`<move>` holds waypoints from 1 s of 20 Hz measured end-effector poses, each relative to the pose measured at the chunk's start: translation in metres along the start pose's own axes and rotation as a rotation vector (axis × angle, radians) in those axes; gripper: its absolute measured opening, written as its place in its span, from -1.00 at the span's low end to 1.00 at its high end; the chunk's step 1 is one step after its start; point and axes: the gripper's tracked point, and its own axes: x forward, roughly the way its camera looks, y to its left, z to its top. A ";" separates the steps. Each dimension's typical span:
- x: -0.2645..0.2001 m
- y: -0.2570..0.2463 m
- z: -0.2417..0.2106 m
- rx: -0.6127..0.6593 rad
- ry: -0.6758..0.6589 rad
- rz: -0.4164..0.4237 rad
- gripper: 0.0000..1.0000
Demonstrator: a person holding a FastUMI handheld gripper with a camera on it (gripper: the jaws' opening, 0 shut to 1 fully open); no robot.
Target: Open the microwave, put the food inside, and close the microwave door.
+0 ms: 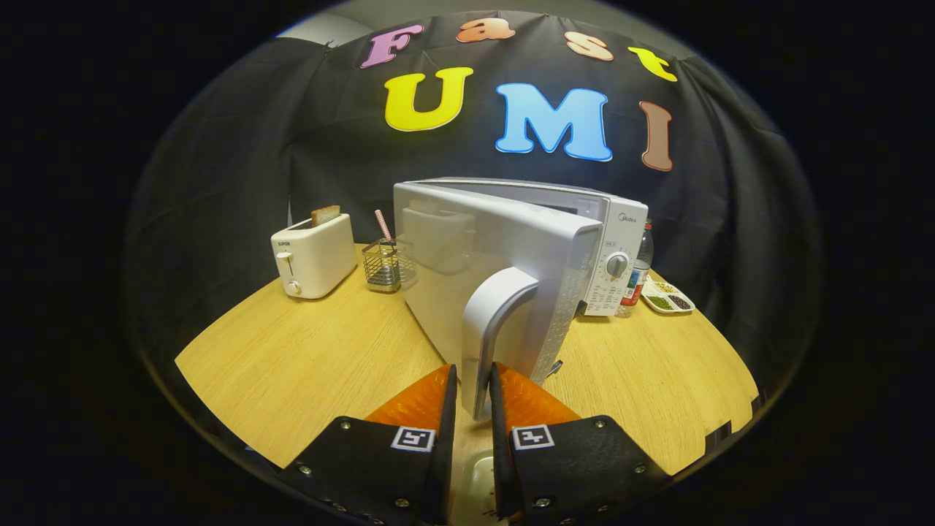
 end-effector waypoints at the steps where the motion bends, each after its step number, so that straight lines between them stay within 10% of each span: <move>1: -0.002 0.006 -0.001 -0.003 0.001 0.006 -0.51; 20: -0.033 0.141 -0.018 -0.083 0.017 0.255 -0.47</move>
